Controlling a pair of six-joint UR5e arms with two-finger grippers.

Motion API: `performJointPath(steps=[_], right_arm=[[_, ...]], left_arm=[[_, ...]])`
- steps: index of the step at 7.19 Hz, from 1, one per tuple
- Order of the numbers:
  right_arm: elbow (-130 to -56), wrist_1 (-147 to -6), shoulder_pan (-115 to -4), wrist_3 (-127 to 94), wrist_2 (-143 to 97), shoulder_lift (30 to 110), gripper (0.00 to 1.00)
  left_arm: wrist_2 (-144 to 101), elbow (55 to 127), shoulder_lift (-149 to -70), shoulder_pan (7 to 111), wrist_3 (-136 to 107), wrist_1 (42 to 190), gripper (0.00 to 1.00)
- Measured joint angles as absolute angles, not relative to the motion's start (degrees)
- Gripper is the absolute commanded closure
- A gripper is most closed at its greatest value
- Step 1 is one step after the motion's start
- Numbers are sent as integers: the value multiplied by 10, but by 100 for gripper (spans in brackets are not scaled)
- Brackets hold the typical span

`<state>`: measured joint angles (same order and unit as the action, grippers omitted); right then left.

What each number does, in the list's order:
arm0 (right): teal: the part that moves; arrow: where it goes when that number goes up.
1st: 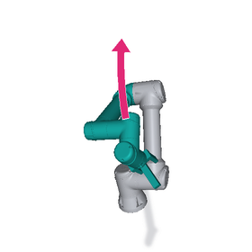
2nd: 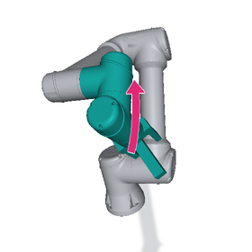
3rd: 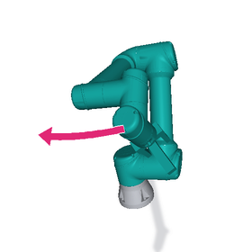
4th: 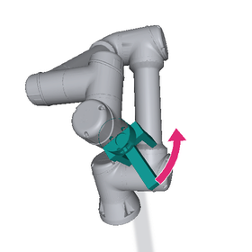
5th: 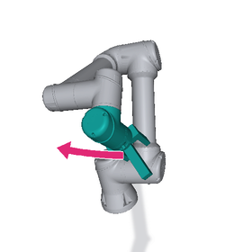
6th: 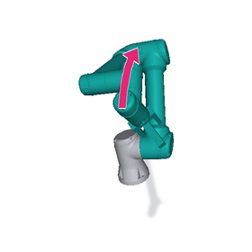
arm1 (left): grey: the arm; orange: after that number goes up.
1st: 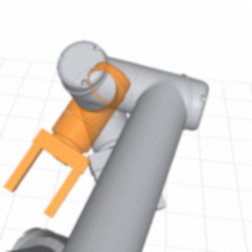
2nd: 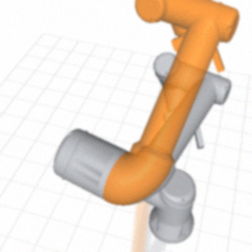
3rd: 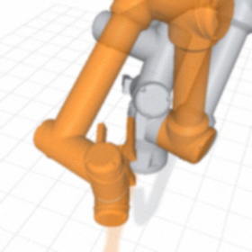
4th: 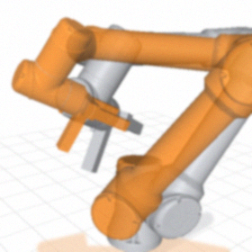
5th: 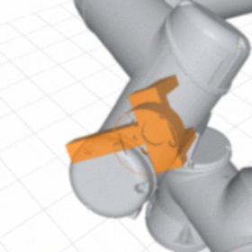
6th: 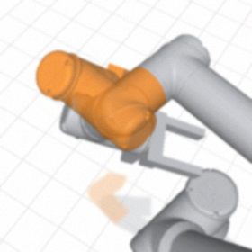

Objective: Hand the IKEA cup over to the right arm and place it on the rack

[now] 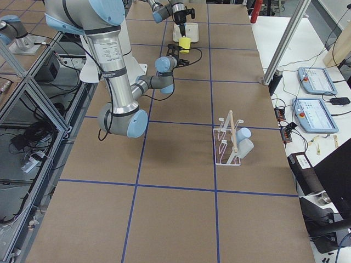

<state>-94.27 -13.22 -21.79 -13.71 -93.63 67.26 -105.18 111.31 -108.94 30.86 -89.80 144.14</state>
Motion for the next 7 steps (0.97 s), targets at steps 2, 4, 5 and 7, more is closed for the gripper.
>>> performJointPath(steps=[2,4,5,7], right_arm=[[-942,-120,-217,-137,-936,673,2],[-942,-119,-217,-137,-936,671,2],[-942,-119,-217,-137,-936,670,2],[-942,-119,-217,-137,-936,669,2]], left_arm=[[-1049,1111,-1089,296,-897,1441,100],[-1049,1109,-1089,288,-897,1441,100],[-1046,1108,-1089,285,-897,1441,100],[-1036,1103,-1090,277,-897,1441,100]])
